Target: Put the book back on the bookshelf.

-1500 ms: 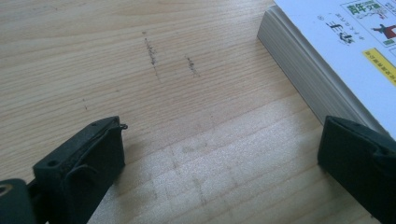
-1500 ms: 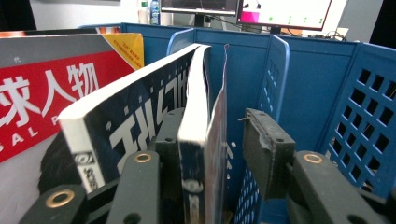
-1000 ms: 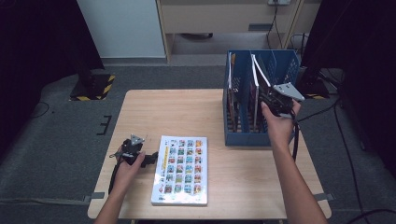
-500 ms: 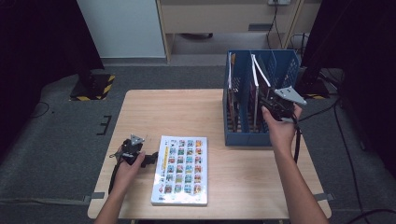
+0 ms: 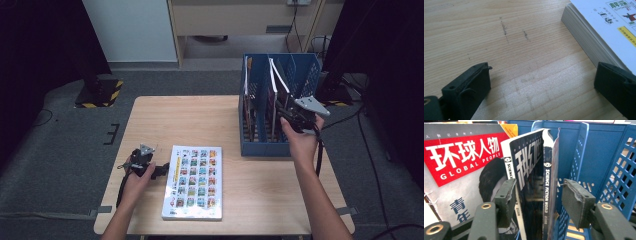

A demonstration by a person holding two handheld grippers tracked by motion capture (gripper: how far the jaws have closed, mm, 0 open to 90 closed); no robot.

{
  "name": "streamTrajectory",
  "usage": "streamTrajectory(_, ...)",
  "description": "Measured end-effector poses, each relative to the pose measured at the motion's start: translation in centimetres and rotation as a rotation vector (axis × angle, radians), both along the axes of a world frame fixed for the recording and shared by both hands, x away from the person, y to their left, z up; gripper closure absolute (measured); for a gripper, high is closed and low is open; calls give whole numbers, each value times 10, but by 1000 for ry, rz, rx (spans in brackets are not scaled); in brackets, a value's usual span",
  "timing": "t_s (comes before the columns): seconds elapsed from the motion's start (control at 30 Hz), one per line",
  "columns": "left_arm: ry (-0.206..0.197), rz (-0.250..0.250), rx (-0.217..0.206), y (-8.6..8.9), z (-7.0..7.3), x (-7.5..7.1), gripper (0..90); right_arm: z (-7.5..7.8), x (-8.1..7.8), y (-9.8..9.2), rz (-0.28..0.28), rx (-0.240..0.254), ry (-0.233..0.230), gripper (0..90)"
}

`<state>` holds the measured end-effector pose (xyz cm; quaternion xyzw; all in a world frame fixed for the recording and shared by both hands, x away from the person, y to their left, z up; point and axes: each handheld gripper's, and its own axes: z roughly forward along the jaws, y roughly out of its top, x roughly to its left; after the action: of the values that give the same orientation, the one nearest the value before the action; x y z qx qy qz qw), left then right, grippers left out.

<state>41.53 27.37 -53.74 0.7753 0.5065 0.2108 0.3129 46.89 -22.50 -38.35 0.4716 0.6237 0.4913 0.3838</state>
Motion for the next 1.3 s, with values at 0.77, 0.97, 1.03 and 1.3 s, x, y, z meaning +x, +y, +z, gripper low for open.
streamTrajectory(0.77, 0, -1, -1, -1, 0, 0, 0, -2, -7, 14, 54, -28, -2, 399)
streamTrajectory(0.97, 1, -2, -1, -1, 0, 0, 0, -4, -10, 14, 59, -34, 2, 392)
streamTrajectory(1.03, 0, -2, -1, -1, 0, 1, 0, -5, -11, 14, 58, -31, 1, 390)
streamTrajectory(1.3, 1, -3, -1, -1, 0, 1, 0, -6, -18, 16, 76, -23, 0, 369)
